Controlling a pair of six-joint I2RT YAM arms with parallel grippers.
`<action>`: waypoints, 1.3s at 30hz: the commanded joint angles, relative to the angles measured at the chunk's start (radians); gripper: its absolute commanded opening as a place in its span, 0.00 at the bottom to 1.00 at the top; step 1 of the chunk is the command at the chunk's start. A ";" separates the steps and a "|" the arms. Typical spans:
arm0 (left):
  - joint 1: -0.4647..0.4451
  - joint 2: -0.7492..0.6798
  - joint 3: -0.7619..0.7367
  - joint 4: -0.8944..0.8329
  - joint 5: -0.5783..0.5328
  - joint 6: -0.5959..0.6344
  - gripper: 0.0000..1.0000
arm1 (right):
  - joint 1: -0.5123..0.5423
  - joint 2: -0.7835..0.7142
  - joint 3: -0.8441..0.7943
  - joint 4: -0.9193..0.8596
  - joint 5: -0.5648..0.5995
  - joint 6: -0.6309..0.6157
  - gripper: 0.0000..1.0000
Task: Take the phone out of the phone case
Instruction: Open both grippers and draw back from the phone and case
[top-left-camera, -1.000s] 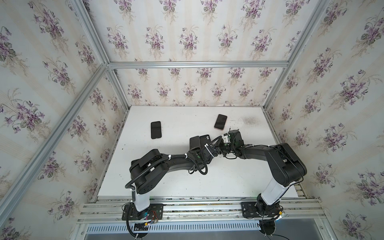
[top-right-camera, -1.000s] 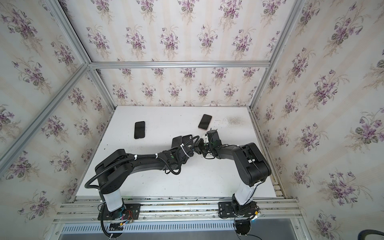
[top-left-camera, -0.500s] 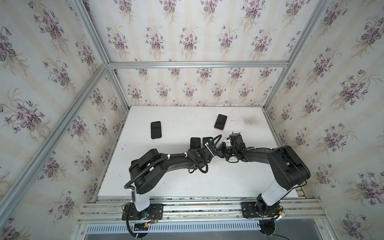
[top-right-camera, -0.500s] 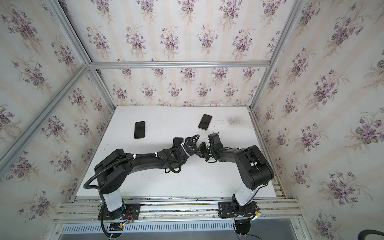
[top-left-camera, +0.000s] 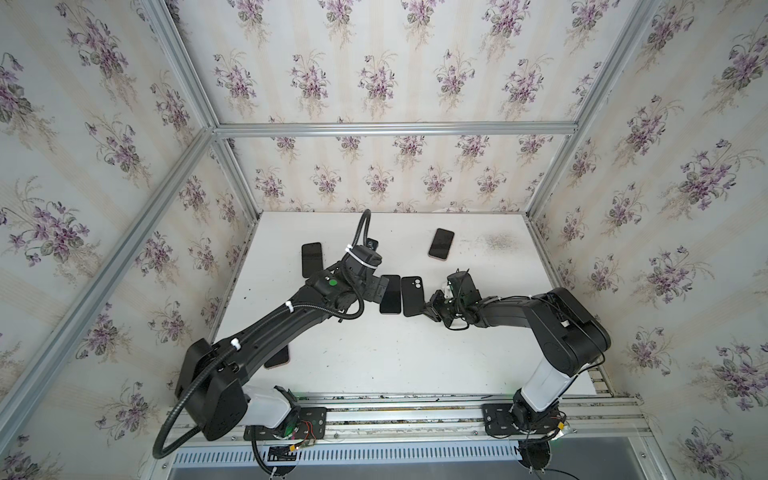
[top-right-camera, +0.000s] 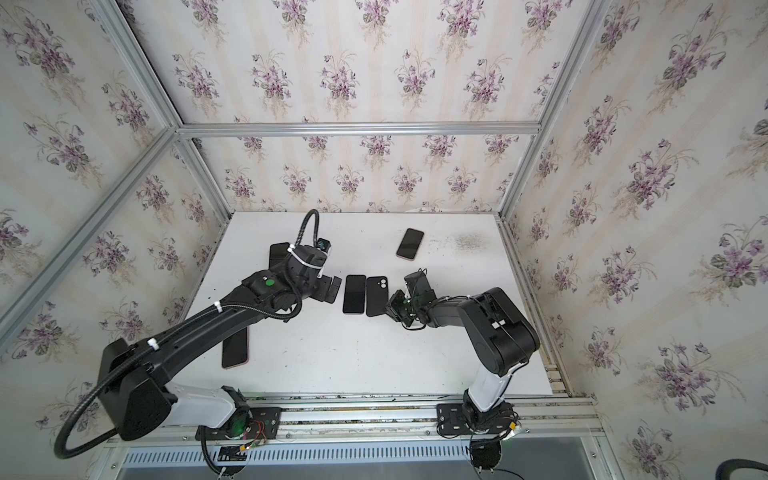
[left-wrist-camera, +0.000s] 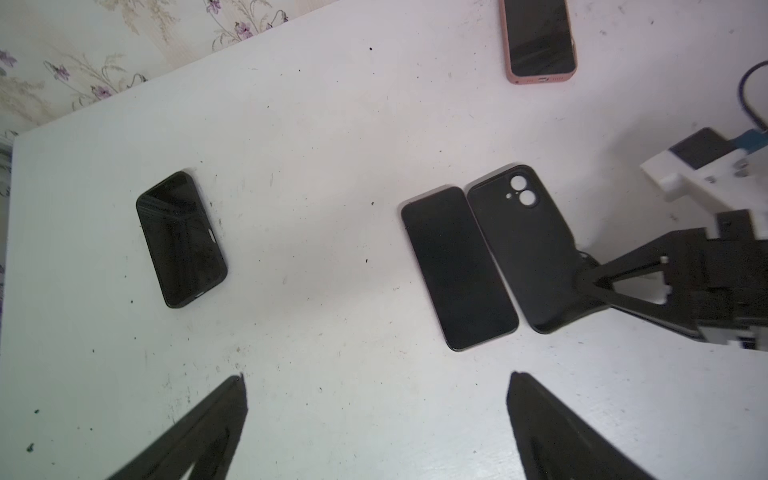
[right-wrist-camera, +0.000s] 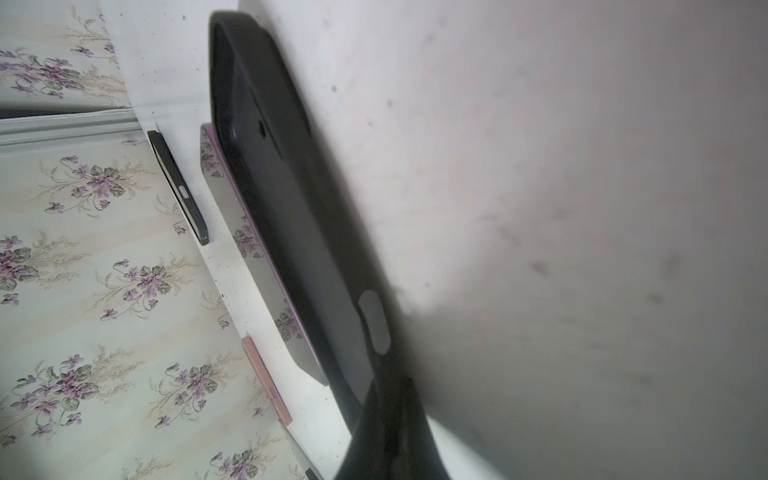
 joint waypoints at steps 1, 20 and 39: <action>0.054 -0.057 0.007 -0.051 0.070 -0.124 1.00 | 0.026 0.032 0.049 0.015 0.045 0.014 0.00; 0.194 -0.212 0.098 -0.118 0.121 -0.125 1.00 | 0.250 0.269 0.377 -0.029 0.187 0.133 0.00; 0.211 -0.209 0.112 -0.117 0.158 -0.133 1.00 | 0.258 0.200 0.371 -0.167 0.169 0.036 0.53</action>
